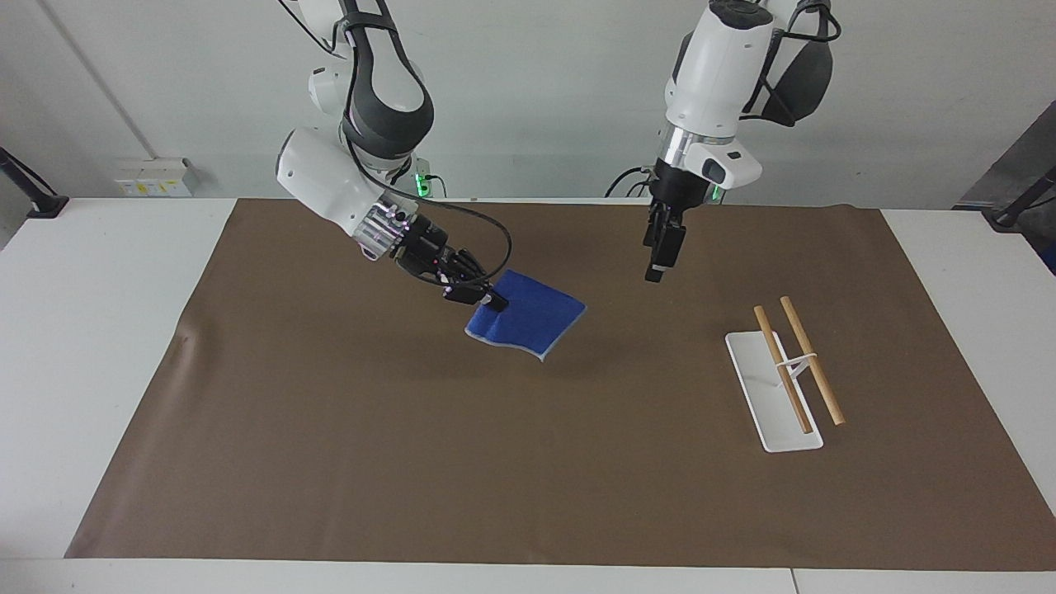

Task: Right arm passes towel to left arm to hang
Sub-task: 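Carry the towel toward center while the left gripper reaches toward it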

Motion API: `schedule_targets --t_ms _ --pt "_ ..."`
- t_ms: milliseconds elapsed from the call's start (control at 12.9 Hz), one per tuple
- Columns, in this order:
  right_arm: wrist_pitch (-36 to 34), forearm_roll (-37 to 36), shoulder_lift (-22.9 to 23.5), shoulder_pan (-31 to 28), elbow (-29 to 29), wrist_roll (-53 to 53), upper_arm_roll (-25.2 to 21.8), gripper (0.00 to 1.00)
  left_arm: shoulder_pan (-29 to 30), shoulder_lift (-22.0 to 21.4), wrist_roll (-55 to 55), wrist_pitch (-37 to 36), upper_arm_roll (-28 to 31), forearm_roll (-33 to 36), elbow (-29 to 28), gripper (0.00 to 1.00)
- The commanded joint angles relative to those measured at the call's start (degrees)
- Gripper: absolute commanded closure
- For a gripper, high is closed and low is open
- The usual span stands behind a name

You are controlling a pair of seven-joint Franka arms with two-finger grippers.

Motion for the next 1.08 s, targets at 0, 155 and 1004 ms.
schedule_targets --t_ms 0,155,1004 --pt "5.7 6.8 1.4 3.7 0.4 3.4 0.1 1.00 0.1 -2.6 -7.9 9.1 -2.7 -1.7 -6.8 0.00" --pt "7.5 9.5 1.5 5.4 0.4 3.5 0.1 1.00 0.0 -0.3 -10.7 16.3 -4.0 -1.7 -8.0 0.00" --pt "6.5 8.8 -0.6 5.0 -6.0 -3.6 0.1 1.00 1.9 2.2 -5.8 22.4 -5.0 -1.7 -10.2 1.00"
